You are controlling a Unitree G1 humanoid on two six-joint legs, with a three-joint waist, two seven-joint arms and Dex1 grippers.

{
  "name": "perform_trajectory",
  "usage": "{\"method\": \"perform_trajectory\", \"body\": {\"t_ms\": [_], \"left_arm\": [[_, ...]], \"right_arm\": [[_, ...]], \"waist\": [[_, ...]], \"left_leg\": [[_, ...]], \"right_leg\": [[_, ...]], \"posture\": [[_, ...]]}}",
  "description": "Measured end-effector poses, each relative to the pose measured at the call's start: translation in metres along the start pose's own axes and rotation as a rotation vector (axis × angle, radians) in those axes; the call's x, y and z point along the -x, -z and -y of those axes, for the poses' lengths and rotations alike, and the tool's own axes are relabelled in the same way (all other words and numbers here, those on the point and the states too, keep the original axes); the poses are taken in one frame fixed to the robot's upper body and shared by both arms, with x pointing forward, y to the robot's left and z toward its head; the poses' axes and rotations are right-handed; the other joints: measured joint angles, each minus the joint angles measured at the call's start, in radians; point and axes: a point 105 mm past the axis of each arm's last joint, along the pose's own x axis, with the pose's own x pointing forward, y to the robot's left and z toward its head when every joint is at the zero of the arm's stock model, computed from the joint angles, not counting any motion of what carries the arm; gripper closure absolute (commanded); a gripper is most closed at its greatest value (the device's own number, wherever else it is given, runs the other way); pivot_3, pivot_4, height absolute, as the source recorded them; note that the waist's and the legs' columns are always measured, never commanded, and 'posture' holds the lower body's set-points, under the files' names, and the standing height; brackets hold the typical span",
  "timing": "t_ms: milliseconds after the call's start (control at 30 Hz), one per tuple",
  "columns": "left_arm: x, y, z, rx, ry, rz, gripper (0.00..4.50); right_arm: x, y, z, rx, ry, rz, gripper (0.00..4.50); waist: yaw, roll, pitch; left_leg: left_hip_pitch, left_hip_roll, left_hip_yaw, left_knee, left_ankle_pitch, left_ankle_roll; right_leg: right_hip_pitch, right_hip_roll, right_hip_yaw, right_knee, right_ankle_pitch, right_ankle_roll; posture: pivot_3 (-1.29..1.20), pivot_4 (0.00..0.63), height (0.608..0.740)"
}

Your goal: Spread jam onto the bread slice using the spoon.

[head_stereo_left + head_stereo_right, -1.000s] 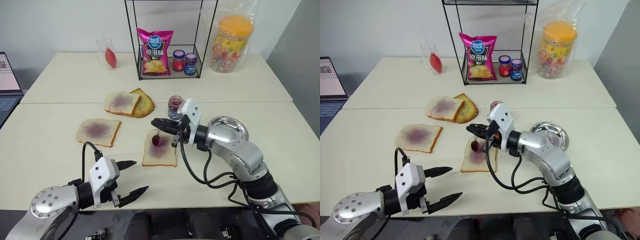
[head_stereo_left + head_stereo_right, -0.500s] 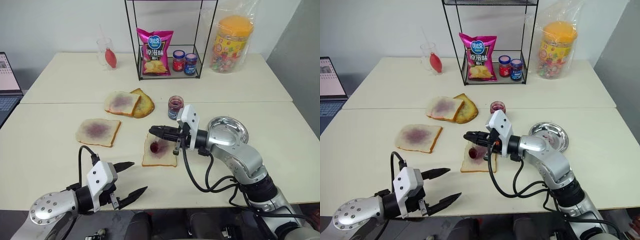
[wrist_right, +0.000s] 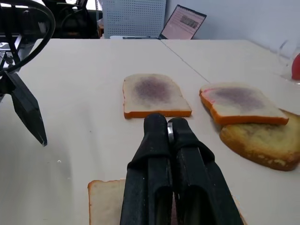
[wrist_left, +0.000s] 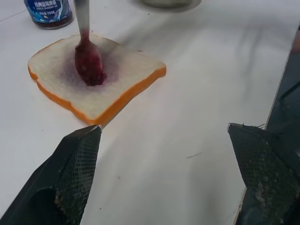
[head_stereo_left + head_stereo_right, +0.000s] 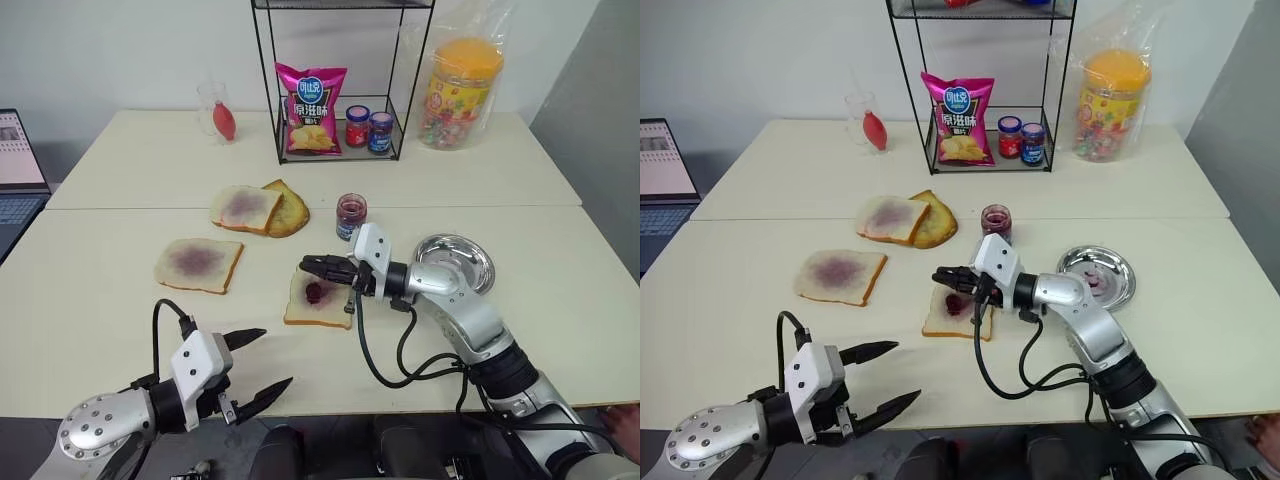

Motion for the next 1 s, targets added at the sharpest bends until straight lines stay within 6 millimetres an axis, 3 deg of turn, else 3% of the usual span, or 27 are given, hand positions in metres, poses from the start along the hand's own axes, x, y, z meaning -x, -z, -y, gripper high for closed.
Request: {"method": "perform_trajectory", "body": {"t_ms": [333,500,767,867,1000], "left_arm": [[-0.006,-0.009,-0.008,-0.008,0.004,0.004,0.0],[-0.009,-0.016,-0.008,-0.017,0.008,0.016,0.0],[-0.011,-0.018,-0.009,-0.012,0.013,0.013,0.0],[-0.012,-0.017,-0.008,-0.009,0.02,0.012,0.0],[-0.012,-0.017,-0.007,-0.008,0.024,0.01,0.0]], "right_arm": [[0.002,-0.008,0.015,0.018,0.042,0.013,4.48],[0.0,0.01,0.016,-0.001,0.062,-0.017,4.48],[0.002,0.011,0.018,0.0,0.074,-0.024,4.48],[0.007,0.002,0.026,-0.076,0.098,-0.011,4.48],[0.015,-0.028,0.039,-0.188,0.126,0.056,4.48]], "waist": [[-0.001,0.0,0.0],[-0.001,0.0,0.0],[-0.001,0.0,0.0],[-0.001,0.0,0.0],[-0.001,0.0,0.0]], "left_leg": [[-0.001,0.001,-0.001,-0.002,0.0,0.0],[-0.001,0.0,0.0,-0.002,0.0,0.0],[0.0,0.0,0.0,-0.001,0.0,0.0],[-0.001,0.0,-0.001,-0.001,0.0,0.0],[-0.001,0.0,-0.001,-0.002,0.0,0.0]], "right_leg": [[-0.001,0.0,-0.001,0.0,0.001,0.003],[-0.001,0.0,-0.001,0.0,0.001,0.003],[0.0,0.0,-0.001,0.0,0.001,0.004],[-0.001,0.0,-0.001,0.0,0.001,0.004],[-0.001,0.0,-0.001,0.0,0.001,0.003]], "posture": [[0.0,0.15,0.74],[0.0,0.15,0.74],[0.0,0.15,0.74],[0.0,0.15,0.74],[0.0,0.15,0.74]]}}
